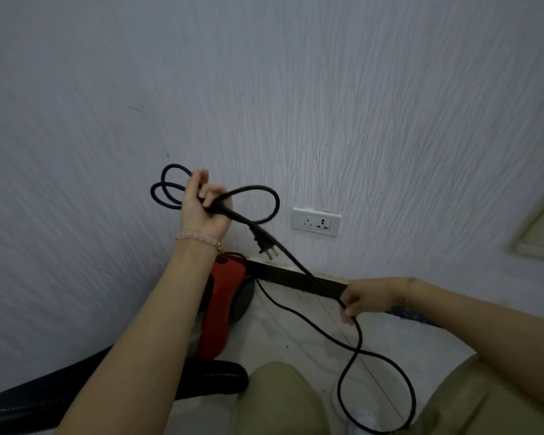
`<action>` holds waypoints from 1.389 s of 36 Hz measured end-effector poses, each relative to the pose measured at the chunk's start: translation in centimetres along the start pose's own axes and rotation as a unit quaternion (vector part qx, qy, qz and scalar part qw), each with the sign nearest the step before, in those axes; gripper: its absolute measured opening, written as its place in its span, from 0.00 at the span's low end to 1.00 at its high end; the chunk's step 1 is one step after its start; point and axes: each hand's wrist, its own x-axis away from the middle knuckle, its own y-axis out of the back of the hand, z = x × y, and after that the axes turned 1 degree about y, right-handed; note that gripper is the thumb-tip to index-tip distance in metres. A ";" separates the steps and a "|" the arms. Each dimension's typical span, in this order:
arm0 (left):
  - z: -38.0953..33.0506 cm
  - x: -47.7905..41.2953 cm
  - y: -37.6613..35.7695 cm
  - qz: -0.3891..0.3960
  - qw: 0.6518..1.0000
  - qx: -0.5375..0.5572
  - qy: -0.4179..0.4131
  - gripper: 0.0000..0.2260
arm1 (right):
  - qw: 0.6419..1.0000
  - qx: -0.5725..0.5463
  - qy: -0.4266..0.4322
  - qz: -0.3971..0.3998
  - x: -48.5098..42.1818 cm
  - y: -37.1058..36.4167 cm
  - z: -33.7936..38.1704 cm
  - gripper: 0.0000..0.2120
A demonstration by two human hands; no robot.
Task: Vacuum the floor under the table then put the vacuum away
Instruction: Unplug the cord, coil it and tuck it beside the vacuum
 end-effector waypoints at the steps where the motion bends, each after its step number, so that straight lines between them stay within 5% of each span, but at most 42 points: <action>1: -0.2 0.0 0.3 -0.010 1.000 -0.014 0.014 0.09 | 0.999 0.008 -0.024 -0.025 -0.2 0.2 -0.1 0.11; 5: 0.4 0.3 2.3 -0.032 0.980 -0.166 0.109 0.04 | 0.967 0.058 -0.036 -0.245 0.2 2.0 0.1 0.10; 9: 2.5 1.0 4.3 -0.035 0.921 -0.357 0.153 0.05 | 0.908 -0.031 0.033 -0.417 1.8 3.3 1.5 0.09; 17: 8.4 2.9 6.0 0.090 0.751 -0.618 0.214 0.12 | 0.874 0.064 0.090 -0.473 2.7 3.1 3.8 0.08; 20: 10.1 3.5 5.9 0.165 0.627 -0.724 0.236 0.11 | 0.860 0.062 0.074 -0.500 3.2 3.3 4.3 0.08; 22: 10.6 3.5 5.7 0.179 0.595 -0.753 0.216 0.12 | 0.852 0.054 0.059 -0.518 3.5 3.5 4.3 0.10; 25: 10.1 3.4 4.6 0.143 0.707 -0.669 0.177 0.12 | 0.854 -0.034 0.033 -0.519 3.8 4.1 3.7 0.13; 28: 8.8 3.0 3.0 0.114 0.798 -0.579 0.120 0.06 | 0.876 -0.215 0.056 -0.428 4.5 4.8 2.9 0.12; 34: 5.4 1.7 0.7 0.081 0.962 -0.246 0.085 0.10 | 0.925 -0.226 0.035 -0.305 4.2 3.7 1.1 0.06; 37: 3.7 0.8 0.6 0.048 0.984 -0.166 0.050 0.09 | 0.887 -0.313 0.053 -0.335 4.1 4.0 1.2 0.06; 43: 3.8 0.9 3.0 -0.020 0.962 -0.266 0.061 0.07 | 0.802 -0.303 0.099 -0.505 4.8 5.6 3.7 0.12; 50: 6.7 2.0 3.3 -0.017 0.956 -0.269 0.111 0.09 | 0.856 -0.117 0.174 -0.473 4.4 3.6 6.7 0.17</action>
